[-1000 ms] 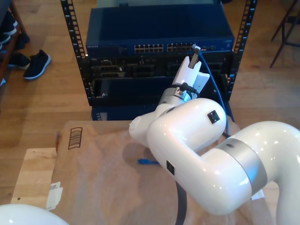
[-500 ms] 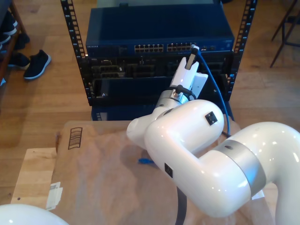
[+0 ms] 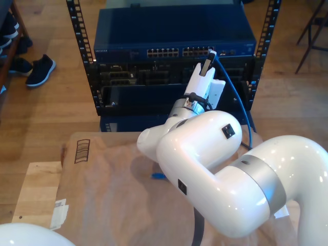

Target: Grab the cable and plug it in

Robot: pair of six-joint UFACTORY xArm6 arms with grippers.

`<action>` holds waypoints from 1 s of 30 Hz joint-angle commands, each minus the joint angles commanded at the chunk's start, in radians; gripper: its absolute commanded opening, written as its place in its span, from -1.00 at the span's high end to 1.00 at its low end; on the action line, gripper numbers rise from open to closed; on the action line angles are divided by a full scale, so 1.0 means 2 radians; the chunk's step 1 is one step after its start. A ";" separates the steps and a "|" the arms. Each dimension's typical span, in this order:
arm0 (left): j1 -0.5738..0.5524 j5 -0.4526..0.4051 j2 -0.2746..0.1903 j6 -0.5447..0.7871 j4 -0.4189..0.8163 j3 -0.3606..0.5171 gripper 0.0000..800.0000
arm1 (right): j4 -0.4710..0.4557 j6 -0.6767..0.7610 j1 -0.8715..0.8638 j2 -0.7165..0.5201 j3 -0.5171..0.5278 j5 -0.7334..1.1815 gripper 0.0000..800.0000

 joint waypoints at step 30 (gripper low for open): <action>0.000 0.000 0.000 0.000 -0.001 0.000 -1.00 | -0.001 -0.001 -0.006 0.005 -0.011 -0.005 1.00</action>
